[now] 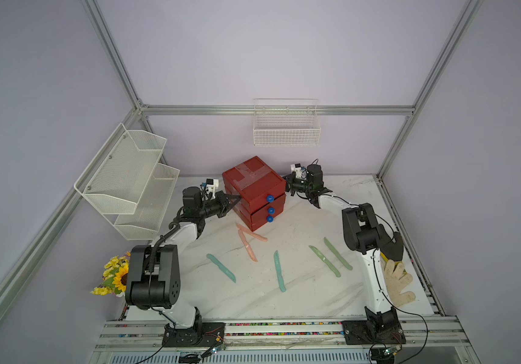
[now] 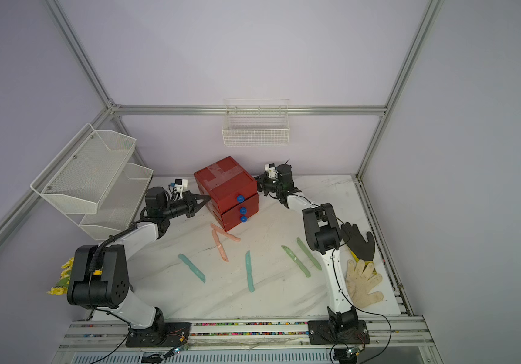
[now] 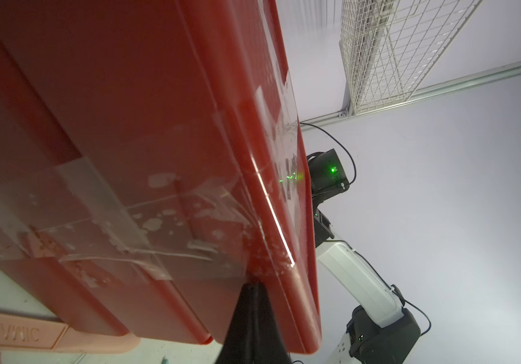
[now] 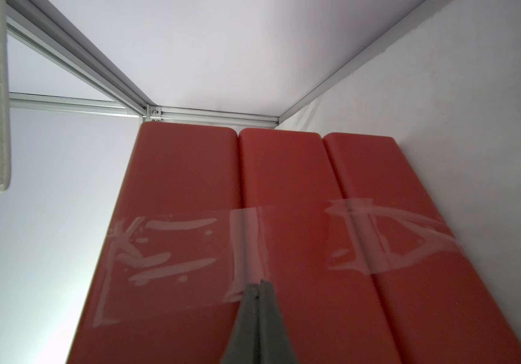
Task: Place the fruit knives into the drawer by color
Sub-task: Move the storage box to the center of the board.
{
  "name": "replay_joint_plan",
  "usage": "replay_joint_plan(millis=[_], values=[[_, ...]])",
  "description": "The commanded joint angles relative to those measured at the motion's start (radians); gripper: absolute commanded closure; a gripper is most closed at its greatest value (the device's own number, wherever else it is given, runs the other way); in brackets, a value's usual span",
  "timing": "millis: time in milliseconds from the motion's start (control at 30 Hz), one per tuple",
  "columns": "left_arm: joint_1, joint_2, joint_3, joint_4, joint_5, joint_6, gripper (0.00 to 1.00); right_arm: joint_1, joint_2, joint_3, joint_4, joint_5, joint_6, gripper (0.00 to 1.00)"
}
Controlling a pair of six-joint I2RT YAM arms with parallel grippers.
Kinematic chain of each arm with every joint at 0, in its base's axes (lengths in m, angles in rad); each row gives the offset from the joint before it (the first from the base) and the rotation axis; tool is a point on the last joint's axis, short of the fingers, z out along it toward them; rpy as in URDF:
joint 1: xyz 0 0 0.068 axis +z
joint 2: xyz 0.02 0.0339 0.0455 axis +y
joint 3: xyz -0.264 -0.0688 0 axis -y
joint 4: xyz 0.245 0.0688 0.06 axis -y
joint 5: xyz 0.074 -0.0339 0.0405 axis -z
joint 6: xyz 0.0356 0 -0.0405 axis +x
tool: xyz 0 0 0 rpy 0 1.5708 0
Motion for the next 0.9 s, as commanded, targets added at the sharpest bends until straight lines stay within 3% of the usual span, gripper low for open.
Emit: replay_joint_plan(millis=[0, 233, 433, 567, 700, 867], values=[[0.010, -0.071, -0.028, -0.034, 0.026, 0.071, 1.00, 0.016, 0.011, 0.024, -0.014, -0.043, 0.014, 1.00], [0.136, -0.120, -0.014, -0.239, -0.001, 0.174, 1.00, -0.090, -0.070, -0.022, -0.084, 0.047, -0.009, 1.00], [0.163, -0.097, 0.176, -0.508, -0.133, 0.306, 1.00, -0.173, -0.234, -0.203, -0.147, 0.123, -0.047, 1.00], [0.108, -0.077, 0.341, -0.609, -0.214, 0.358, 1.00, -0.152, -0.382, -0.401, -0.146, 0.087, -0.065, 1.00], [-0.024, -0.042, 0.542, -0.757, -0.342, 0.491, 1.00, -0.112, -0.520, -0.630, -0.063, 0.051, -0.027, 1.00], [-0.186, 0.116, 0.796, -0.939, -0.405, 0.625, 0.96, -0.035, -0.539, -0.752, 0.099, -0.028, 0.072, 1.00]])
